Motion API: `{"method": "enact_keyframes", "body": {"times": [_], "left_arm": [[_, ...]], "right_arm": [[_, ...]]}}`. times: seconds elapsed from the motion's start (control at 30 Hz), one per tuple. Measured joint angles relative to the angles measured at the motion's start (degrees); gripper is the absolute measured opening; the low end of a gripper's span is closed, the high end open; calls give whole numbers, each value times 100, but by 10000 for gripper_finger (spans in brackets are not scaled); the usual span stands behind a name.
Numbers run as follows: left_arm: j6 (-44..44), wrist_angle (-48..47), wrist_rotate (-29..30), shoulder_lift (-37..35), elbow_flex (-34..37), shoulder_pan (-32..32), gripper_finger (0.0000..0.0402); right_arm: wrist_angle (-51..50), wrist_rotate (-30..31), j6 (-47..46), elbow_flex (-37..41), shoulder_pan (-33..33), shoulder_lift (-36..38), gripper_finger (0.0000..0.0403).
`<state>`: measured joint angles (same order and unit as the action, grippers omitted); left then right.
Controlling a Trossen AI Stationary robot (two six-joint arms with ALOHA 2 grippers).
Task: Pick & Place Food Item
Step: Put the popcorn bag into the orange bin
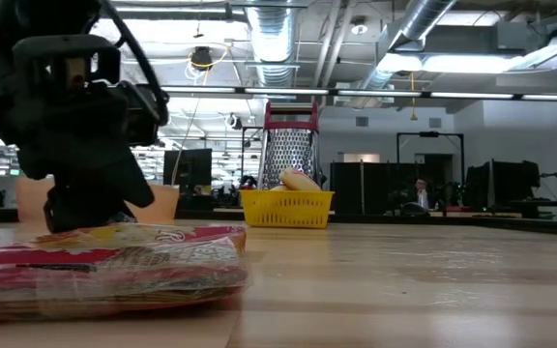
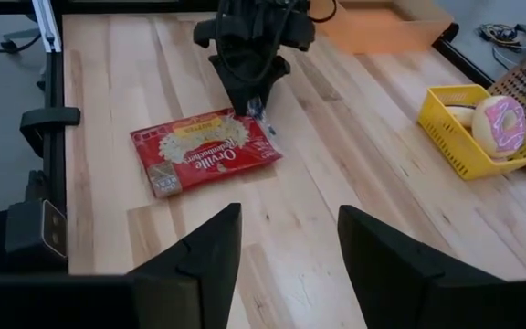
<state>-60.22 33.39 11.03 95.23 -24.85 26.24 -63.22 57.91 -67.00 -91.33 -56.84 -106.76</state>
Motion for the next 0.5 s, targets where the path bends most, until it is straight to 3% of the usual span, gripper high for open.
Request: {"method": "enact_keyframes", "body": {"times": [0.2, 0.5], "left_arm": [[8, -36, -99, 67, -116, -3, 217], [-3, -68, -354, 61, -126, 8, 161]], "right_arm": [[7, 0, 0, 0, -11, 0, 176], [7, -2, 0, 0, -11, 0, 175]]}}
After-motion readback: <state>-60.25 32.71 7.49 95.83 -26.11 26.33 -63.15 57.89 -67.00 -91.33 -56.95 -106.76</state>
